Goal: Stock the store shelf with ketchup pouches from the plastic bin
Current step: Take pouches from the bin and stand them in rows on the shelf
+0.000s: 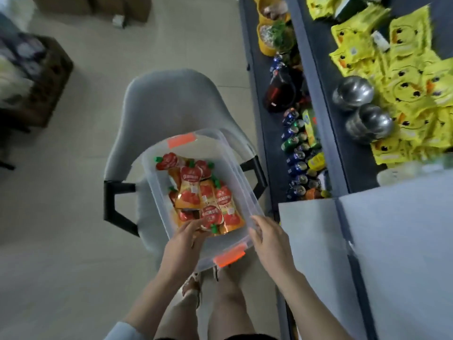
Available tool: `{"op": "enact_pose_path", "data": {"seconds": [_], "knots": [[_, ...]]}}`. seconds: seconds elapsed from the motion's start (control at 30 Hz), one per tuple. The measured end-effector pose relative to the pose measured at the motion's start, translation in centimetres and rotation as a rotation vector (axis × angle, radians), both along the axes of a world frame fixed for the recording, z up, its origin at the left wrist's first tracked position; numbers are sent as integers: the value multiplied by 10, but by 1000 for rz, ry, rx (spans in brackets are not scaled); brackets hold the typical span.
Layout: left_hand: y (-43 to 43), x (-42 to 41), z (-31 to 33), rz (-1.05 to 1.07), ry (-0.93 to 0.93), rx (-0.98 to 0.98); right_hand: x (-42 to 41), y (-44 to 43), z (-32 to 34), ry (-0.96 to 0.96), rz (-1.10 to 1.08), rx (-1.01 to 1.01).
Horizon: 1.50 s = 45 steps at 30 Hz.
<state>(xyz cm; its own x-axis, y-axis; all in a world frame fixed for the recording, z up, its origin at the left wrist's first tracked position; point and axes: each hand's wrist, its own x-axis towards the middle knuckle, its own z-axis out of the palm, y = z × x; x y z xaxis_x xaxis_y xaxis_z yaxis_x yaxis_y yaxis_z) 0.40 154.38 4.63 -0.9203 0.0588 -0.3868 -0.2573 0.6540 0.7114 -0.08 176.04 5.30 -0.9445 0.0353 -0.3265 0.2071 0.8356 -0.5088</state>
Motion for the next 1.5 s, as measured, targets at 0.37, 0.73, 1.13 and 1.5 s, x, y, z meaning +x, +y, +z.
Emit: {"op": "enact_pose_path", "data": {"seconds": [0.37,0.73,1.13,1.5], "knots": [[-14,-76,-115,146,-75,-140,-107,-70,-194,-285,115,99],[-6,-137,-188,247,-211,-286,-104,-64,-226,-289,173,78],[-37,-123,-78,364,-319,53,-158,-65,-201,-121,1001,266],[-62,-96,-64,694,-421,391,-185,-101,-197,216,1313,437]]}}
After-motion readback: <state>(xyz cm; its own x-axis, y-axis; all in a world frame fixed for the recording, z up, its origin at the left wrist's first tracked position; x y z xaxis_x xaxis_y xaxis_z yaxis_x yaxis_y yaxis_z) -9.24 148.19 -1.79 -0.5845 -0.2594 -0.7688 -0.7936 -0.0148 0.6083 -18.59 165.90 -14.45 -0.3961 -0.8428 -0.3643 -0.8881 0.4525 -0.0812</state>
